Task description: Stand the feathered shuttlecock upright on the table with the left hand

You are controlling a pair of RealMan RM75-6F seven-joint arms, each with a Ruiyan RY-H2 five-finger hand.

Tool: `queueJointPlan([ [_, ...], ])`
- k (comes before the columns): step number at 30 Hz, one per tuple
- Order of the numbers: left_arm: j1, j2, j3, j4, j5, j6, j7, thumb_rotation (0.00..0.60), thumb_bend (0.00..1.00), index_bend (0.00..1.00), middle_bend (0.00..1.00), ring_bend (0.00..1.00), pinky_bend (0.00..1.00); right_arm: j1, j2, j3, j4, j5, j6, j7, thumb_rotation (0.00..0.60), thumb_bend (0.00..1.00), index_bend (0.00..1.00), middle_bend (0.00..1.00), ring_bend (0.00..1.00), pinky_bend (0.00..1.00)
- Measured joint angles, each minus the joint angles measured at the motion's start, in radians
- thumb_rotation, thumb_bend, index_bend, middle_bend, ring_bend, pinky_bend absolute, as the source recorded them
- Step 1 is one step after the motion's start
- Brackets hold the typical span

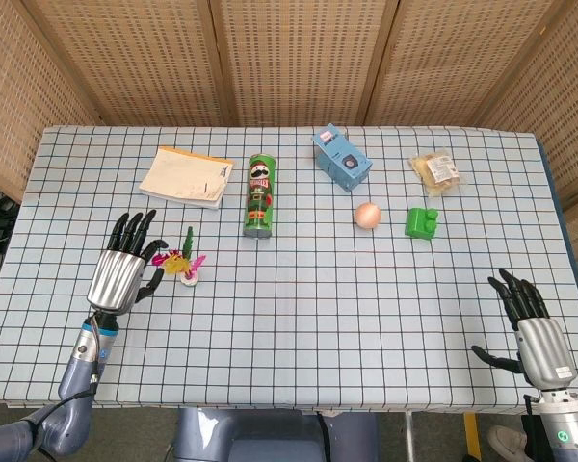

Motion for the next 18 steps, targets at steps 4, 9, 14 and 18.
queueJointPlan([
  [4, 0.010, 0.021, -0.006, -0.025, -0.002, 0.000, -0.012, 0.600, 0.23, 0.07, 0.00, 0.00, 0.00, 0.000, -0.001, -0.001, 0.001, -0.001, 0.001, -0.004, 0.600, 0.03, 0.09, 0.00, 0.00, 0.01],
  [9, 0.025, 0.048, -0.011, -0.060, 0.000, 0.007, -0.034, 0.600, 0.23, 0.05, 0.00, 0.00, 0.00, 0.000, -0.002, -0.001, 0.001, -0.003, 0.002, -0.010, 0.600, 0.03, 0.09, 0.00, 0.00, 0.01],
  [14, 0.059, 0.085, -0.006, -0.099, 0.019, 0.047, -0.050, 0.600, 0.23, 0.05, 0.00, 0.00, 0.00, 0.000, -0.004, -0.001, 0.003, -0.002, 0.000, -0.022, 0.600, 0.03, 0.09, 0.00, 0.00, 0.00],
  [18, 0.094, 0.110, 0.009, -0.100, 0.041, 0.096, -0.021, 0.600, 0.23, 0.05, 0.00, 0.00, 0.00, 0.001, -0.010, 0.000, 0.009, -0.001, -0.002, -0.044, 0.600, 0.03, 0.09, 0.00, 0.00, 0.00],
])
